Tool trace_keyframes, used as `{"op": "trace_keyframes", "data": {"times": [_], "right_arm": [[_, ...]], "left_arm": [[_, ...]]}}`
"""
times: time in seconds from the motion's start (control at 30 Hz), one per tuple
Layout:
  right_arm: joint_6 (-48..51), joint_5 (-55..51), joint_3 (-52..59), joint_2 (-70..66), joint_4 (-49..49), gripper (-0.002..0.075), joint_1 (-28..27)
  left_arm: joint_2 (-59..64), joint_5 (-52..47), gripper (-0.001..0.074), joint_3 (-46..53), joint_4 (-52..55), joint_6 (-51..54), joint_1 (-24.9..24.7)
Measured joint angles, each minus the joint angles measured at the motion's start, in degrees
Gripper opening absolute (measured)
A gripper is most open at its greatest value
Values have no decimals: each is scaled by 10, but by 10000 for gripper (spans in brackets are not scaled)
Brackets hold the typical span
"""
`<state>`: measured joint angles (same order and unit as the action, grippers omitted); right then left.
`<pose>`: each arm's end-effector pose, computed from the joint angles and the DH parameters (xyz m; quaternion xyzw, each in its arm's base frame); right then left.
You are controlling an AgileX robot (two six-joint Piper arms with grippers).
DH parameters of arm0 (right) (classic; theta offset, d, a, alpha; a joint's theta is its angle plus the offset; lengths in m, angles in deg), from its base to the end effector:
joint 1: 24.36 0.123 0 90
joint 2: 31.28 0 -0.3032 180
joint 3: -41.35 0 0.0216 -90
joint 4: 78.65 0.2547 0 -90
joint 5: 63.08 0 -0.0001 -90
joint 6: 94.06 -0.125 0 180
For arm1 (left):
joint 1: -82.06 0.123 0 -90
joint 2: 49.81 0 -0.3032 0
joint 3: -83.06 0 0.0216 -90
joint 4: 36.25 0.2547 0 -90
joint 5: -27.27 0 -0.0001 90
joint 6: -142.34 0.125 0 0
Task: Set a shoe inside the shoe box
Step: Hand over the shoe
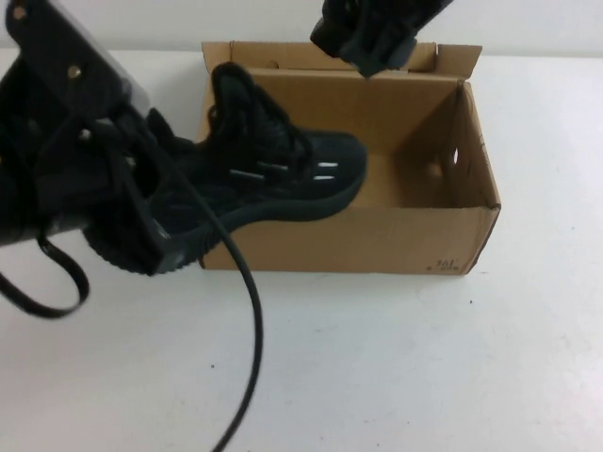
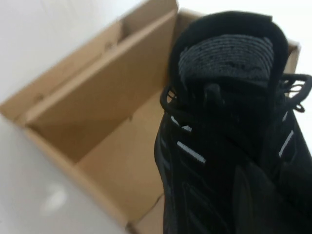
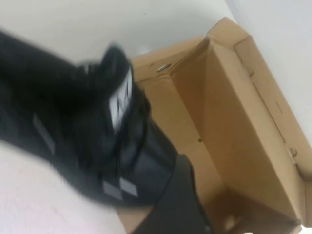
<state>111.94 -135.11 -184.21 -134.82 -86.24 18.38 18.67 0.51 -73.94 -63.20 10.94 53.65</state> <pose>0.2829 0.2400 0.4916 -0.5039 0.7510 -0.0036 0.4267 0.2114 -0.1434 0.3670 0.4220 0.7308 -0.1063 0.5259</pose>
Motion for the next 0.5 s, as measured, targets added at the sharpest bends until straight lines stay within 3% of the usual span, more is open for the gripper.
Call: {"op": "trace_keyframes", "data": {"times": [0.13, 0.27, 0.5], "right_arm": [[30, -3, 26, 18, 27, 524, 0], [69, -4, 65, 43, 97, 524, 0], [108, -5, 135, 58, 192, 523, 0]], "left_arm": [[0, -70, 54, -23, -42, 86, 63], [-1, -193, 54, -50, -174, 242, 145], [-1, -409, 54, -63, -334, 385, 277]]}}
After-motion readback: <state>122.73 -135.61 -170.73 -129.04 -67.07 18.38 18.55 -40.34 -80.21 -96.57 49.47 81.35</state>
